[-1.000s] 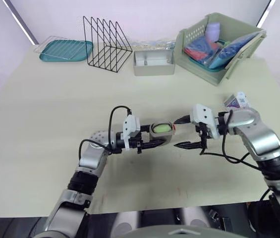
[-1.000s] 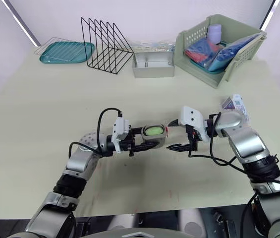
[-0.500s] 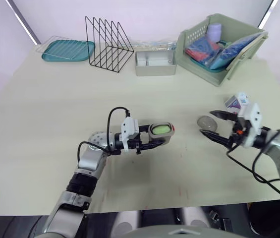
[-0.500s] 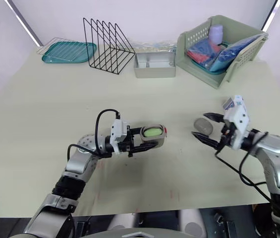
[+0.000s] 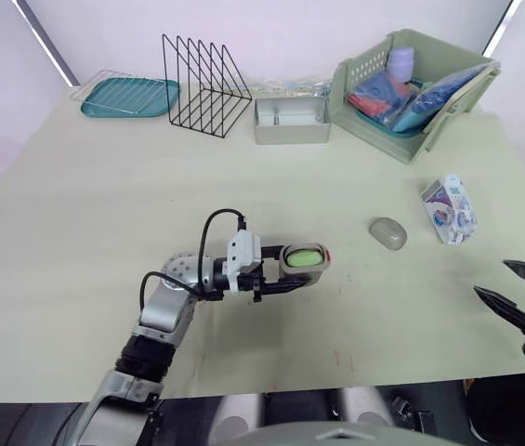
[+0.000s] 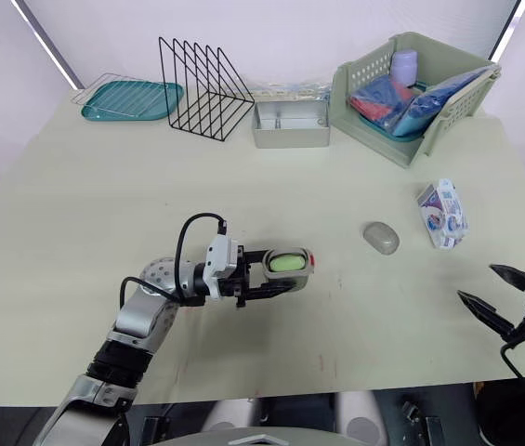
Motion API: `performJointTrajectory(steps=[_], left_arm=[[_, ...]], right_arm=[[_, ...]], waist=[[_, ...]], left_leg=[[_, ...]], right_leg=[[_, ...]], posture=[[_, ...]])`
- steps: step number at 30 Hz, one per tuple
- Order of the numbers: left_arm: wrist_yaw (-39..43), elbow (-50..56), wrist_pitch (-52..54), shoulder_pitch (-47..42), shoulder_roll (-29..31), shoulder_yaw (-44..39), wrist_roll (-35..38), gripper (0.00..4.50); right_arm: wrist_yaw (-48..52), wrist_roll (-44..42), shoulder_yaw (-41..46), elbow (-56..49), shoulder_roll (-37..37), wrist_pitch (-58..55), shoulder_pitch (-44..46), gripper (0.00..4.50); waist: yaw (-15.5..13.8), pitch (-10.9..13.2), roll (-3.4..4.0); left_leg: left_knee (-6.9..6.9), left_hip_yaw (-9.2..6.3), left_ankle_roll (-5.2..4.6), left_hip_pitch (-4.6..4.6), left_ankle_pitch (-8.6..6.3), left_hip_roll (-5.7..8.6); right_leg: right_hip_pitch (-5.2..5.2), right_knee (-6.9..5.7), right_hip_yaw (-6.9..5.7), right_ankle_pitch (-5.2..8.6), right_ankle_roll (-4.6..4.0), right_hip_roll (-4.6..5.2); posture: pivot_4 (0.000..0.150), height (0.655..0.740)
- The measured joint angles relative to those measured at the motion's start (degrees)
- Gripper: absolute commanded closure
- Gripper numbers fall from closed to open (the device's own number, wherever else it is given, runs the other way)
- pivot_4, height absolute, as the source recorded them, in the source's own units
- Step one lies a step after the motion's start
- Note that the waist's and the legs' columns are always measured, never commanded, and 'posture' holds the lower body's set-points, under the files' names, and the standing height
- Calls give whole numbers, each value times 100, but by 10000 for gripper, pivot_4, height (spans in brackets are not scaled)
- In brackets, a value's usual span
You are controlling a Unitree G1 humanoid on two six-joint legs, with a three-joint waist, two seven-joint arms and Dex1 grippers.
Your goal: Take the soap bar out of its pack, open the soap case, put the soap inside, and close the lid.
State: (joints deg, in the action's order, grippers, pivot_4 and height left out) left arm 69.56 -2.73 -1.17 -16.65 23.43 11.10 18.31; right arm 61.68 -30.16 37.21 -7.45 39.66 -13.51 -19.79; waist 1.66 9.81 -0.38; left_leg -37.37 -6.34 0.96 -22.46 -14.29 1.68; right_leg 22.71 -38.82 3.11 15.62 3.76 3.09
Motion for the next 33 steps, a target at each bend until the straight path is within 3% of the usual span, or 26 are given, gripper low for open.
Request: performJointTrajectory(steps=[18,26,33], left_arm=[[277,-182,131,-382,-59,242,-15,24676],[282,-307,86,-398,-52,293,-25,24676],[249,-402,72,-466,-79,297,-70,24676]], right_arm=[[-17,-11,44,337,348,117,-141,1414],[252,-392,-366,-349,1627,-1418,248,1414],[-225,-659,-1002,-965,2675,-3199,1055,1414]], waist=[[-60,0,0],[-72,1,-1],[-97,1,-1]], left_leg=[[-1,3,0,2,0,2],[-3,0,0,0,0,1],[-7,-13,0,-11,0,3]], right_leg=[[-5,3,3,0,1,1],[-5,4,0,0,1,0],[-4,9,-12,0,1,3]], posture=[[1500,7400],[1500,7400],[1500,7400]])
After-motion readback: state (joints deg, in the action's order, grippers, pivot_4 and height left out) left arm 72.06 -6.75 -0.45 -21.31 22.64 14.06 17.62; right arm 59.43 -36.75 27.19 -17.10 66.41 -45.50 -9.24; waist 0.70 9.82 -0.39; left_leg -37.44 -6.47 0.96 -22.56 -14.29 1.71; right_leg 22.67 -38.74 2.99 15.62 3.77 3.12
